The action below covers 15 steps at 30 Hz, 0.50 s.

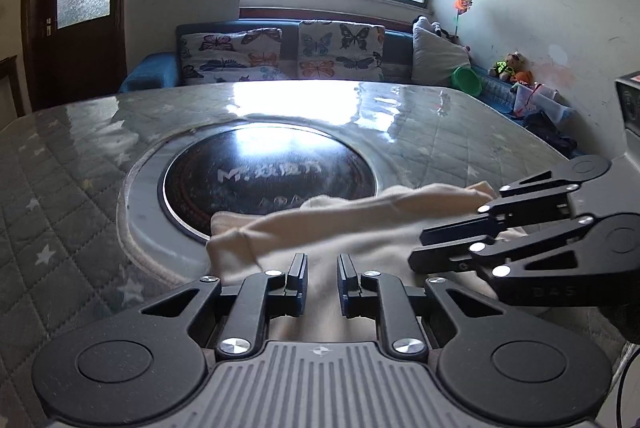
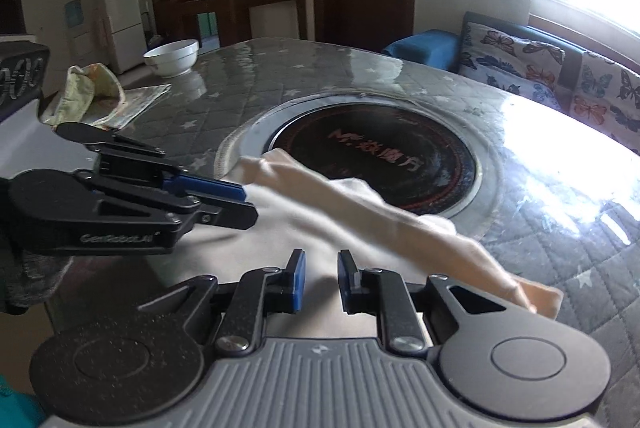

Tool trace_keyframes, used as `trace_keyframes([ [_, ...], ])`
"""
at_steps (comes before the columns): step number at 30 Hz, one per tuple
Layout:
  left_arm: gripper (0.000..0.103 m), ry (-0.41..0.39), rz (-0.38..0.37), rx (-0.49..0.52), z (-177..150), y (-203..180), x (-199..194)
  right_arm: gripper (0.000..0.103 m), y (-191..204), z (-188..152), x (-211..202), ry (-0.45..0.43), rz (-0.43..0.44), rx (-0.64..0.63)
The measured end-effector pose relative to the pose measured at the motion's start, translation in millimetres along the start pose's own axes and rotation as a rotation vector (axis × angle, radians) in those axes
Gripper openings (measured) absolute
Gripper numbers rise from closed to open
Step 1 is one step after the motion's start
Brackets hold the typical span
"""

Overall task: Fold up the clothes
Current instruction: 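Lay the folded hem down and open both grippers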

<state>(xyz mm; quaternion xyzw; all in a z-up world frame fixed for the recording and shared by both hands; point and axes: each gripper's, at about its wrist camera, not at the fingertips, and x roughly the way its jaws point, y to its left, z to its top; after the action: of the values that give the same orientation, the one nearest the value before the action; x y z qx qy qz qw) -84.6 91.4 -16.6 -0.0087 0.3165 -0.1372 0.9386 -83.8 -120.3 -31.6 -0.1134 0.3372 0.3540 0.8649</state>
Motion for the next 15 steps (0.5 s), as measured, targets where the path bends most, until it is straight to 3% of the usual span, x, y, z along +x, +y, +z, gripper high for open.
trace_keyframes([
  [11, 0.019, 0.002, 0.031, 0.022, -14.2, -6.4, -11.7, 0.022, 17.4, -23.9, -25.4, 0.005, 0.077, -0.008],
  [15, 0.019, -0.033, 0.021, 0.013, -11.2, -12.4, -22.4, 0.023, 16.1, -29.2, -38.9, -0.016, 0.076, 0.013],
])
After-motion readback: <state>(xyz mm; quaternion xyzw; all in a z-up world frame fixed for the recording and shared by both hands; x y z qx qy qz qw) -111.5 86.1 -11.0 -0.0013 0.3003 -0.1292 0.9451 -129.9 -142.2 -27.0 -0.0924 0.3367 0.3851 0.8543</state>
